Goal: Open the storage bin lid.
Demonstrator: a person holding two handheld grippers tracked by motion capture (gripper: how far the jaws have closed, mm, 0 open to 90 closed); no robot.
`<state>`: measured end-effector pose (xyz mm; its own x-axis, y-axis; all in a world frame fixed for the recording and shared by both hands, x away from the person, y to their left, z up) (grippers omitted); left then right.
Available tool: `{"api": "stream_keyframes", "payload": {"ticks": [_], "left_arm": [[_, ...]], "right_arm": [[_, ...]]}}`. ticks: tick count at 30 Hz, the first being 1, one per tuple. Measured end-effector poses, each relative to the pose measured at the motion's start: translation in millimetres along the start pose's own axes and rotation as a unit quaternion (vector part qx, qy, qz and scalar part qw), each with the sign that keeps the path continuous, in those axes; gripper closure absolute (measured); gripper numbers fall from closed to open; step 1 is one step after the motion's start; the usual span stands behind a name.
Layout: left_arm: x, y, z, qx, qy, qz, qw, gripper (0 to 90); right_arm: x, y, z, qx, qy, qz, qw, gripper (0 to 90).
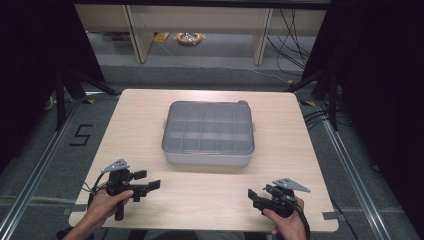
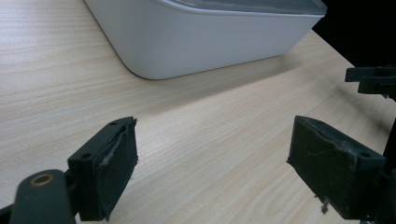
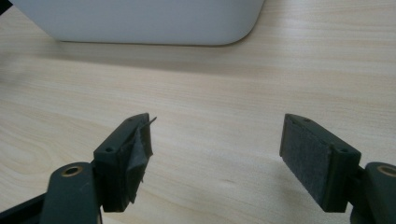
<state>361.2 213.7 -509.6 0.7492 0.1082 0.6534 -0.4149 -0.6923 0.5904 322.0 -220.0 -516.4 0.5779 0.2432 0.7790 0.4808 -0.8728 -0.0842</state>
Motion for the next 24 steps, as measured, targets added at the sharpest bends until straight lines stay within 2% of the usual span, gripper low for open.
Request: {"api": "stream_keyframes", "payload": {"ticks": [12,14,17,18,19,20,21,22,24], "left_arm": [[0.3,-0.5,1.4,0.001,0.002,-0.009,1.0000,14.6],[0.3,-1.3,0.7,0.000,-0.001,-0.007,1.0000,14.6],[0.9,-1.2,0.8,0.005,0.006,-0.012,0.9999,14.6],[1.1,-1.1,0.7,0.006,0.007,-0.016,0.9998,14.6],[1.2,-1.5,1.1,0.003,0.007,-0.018,0.9998,14.5],[1.2,-1.5,1.1,0.003,0.007,-0.018,0.9998,14.6],[1.2,-1.7,1.3,0.004,0.007,-0.018,0.9998,14.6],[1.2,-2.1,1.3,0.005,0.005,-0.016,0.9998,14.5],[0.9,-1.9,1.6,0.007,0.005,-0.015,0.9999,14.5]], "right_arm": [[-0.8,2.5,1.2,0.009,0.003,0.018,0.9998,26.1],[-0.8,3.4,1.7,0.009,0.011,0.021,0.9997,26.1],[-0.4,4.6,-0.2,0.005,0.005,0.024,0.9997,26.1],[-0.2,5.2,0.8,0.009,0.012,0.024,0.9996,26.1],[0.6,6.8,-0.5,0.003,0.012,0.029,0.9995,26.1],[1.4,3.9,-0.8,0.007,0.011,0.054,0.9984,26.1],[1.4,3.9,-0.8,0.007,0.011,0.054,0.9984,26.1],[1.2,9.2,0.5,0.005,0.022,0.031,0.9993,26.1],[1.9,10.7,0.1,0.003,0.024,0.037,0.9990,26.2]]}}
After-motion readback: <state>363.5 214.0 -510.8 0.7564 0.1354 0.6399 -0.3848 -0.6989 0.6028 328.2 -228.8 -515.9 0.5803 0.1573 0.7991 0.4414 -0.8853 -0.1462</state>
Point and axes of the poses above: each handheld gripper's, and its own axes: z roughly forward along the jaws, x roughly out of its top, y roughly to its right, the point moved 3 cm from there along z, roughly forward along the jaws, and after that the axes turned 14 degrees about -z, right-handed, at the moved point
